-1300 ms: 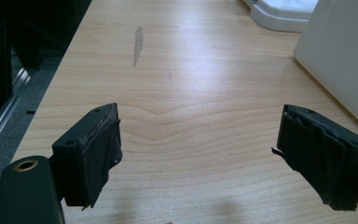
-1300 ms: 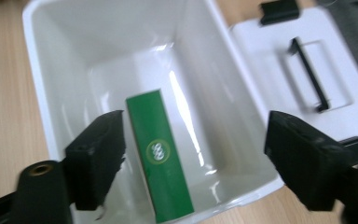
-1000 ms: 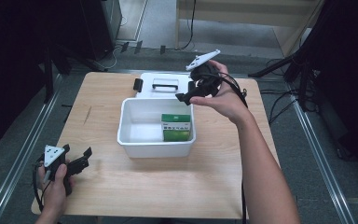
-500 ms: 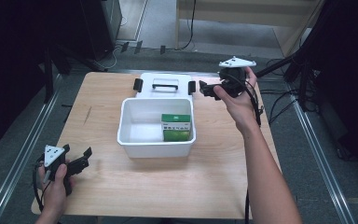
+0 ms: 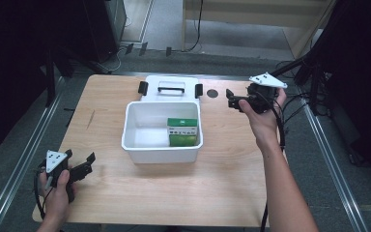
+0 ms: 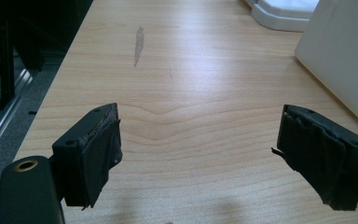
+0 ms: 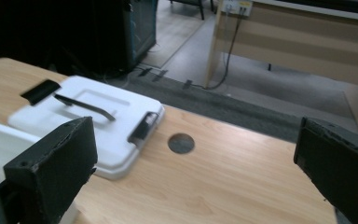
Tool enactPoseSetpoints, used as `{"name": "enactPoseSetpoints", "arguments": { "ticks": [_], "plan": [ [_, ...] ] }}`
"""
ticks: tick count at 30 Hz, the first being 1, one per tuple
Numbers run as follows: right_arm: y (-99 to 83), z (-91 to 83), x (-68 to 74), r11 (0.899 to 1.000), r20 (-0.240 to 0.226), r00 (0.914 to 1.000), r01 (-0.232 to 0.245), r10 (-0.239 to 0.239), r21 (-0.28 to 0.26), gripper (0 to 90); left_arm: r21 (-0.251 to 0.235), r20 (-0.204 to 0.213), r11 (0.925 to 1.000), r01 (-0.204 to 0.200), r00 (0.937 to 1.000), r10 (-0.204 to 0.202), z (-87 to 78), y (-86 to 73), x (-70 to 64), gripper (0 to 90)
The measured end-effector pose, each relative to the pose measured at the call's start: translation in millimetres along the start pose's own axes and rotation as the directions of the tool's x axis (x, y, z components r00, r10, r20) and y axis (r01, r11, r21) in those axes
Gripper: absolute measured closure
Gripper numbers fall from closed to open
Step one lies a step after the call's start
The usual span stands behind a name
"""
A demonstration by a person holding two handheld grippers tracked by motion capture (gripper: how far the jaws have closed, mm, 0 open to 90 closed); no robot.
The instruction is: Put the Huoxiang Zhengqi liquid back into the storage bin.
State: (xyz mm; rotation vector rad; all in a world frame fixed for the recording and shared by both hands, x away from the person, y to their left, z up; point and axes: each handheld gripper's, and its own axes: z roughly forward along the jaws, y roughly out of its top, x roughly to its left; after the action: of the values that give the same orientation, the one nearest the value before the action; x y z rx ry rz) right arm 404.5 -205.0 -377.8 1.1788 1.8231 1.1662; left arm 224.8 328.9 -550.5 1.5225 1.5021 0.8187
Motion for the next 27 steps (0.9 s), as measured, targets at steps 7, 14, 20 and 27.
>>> {"name": "enactPoseSetpoints", "arguments": {
  "ticks": [7,14,20,27],
  "plan": [
    [-24.8,-13.4,-8.8,1.000,0.022,0.9996,-0.019,0.019,-0.002,0.0,0.000,-0.002,1.0000,-0.001,1.0000,0.001,0.0,-0.1,-0.4,14.1],
    [-49.4,-31.2,-16.3,1.000,0.063,0.9977,-0.021,0.022,-0.016,0.0,-0.001,-0.004,1.0000,0.000,1.0000,0.000,-0.1,-0.1,-0.4,14.0],
    [-72.5,-43.0,-25.3,0.998,0.080,0.9952,-0.055,0.057,-0.029,0.0,-0.001,-0.006,1.0000,0.001,1.0000,-0.001,-0.1,-0.2,-0.4,14.0],
    [-102.1,-55.9,-33.0,0.996,0.107,0.9906,-0.083,0.085,-0.027,0.0,0.000,-0.006,1.0000,0.002,1.0000,-0.002,-0.2,-0.2,-0.6,14.0]
  ]
}}
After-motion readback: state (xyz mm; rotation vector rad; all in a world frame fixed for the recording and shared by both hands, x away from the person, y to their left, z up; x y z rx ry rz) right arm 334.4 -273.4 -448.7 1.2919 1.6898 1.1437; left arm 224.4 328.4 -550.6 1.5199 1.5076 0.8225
